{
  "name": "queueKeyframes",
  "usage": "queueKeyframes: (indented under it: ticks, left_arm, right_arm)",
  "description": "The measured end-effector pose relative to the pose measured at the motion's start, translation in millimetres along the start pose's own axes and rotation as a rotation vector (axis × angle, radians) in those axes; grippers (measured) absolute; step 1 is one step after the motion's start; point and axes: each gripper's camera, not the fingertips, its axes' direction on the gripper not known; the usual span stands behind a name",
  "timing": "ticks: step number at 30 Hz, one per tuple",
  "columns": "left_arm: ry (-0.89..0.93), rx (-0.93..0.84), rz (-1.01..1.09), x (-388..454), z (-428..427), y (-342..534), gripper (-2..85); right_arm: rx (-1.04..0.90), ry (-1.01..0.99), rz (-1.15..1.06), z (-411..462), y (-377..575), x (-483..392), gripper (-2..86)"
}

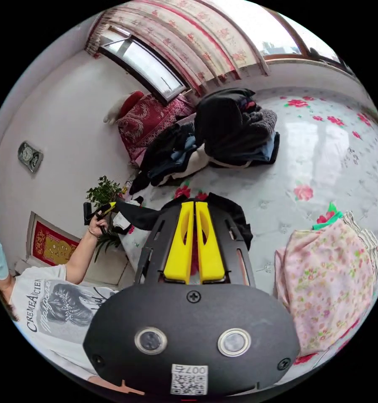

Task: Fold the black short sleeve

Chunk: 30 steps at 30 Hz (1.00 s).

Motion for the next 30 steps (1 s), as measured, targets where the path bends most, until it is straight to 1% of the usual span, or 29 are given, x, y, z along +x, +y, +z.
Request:
queueKeyframes:
  ticks: [2,5,8,10,12,14,15,16,18,20,23,26,27,30]
  left_arm:
    - [0.024,0.056,0.07,25.6,-27.0,-23.6,-1.0]
    - [-0.021,0.078,0.179,62.3,-61.3,-29.8,-1.0]
    - [-0.058,0.017,0.223,77.9,-71.9,0.7,-0.9]
    - [-0.111,-0.052,0.228,77.7,-67.0,31.8,-0.9]
    - [-0.179,-0.157,0.19,64.0,-49.4,84.5,-0.9]
    - [-0.22,-0.253,0.102,41.3,-28.6,128.8,-0.9]
    - [-0.232,-0.288,0.009,21.3,-15.4,160.2,-0.9]
    - [-0.238,-0.303,-0.034,11.3,-8.9,176.1,-1.0]
    - [-0.292,-0.368,-0.228,-25.8,13.1,237.2,-1.0]
    - [-0.339,-0.413,-0.351,-39.8,21.4,272.7,-1.0]
    - [-0.385,-0.383,-0.383,-33.8,11.6,301.2,-1.0]
    - [-0.358,-0.319,-0.366,-20.7,-1.6,309.8,-0.9]
    - [-0.38,-0.304,-0.371,-16.8,-5.8,311.5,-0.9]
    - [-0.425,-0.259,-0.401,-13.8,-13.8,312.1,-0.8]
  right_arm:
    - [0.096,0.017,-0.109,-41.3,-21.6,-38.1,-0.3]
    - [0.142,0.048,-0.237,-79.1,-15.1,-76.1,-0.3]
    - [0.134,0.075,-0.315,-96.5,23.0,-93.6,-0.3]
    - [0.087,0.092,-0.318,-94.0,55.0,-93.4,-0.3]
    - [0.028,0.113,-0.304,-81.5,93.8,-87.8,-0.3]
    - [-0.06,0.157,-0.227,-47.2,152.1,-68.4,-0.3]
    - [-0.092,0.161,-0.201,-35.8,166.4,-61.7,-0.2]
    - [-0.166,0.171,-0.137,-11.0,194.8,-46.9,-0.2]
    - [-0.251,0.17,-0.034,24.9,238.1,-24.9,-0.2]
    - [-0.359,0.166,0.079,62.0,290.1,-4.7,-0.2]
    - [-0.414,0.163,0.123,72.0,335.7,2.3,-0.2]
    - [-0.398,0.14,0.153,61.1,360.9,8.4,-0.1]
    - [-0.383,0.142,0.164,57.1,363.5,10.3,-0.1]
    - [-0.249,0.12,0.235,32.5,367.3,22.3,0.2]
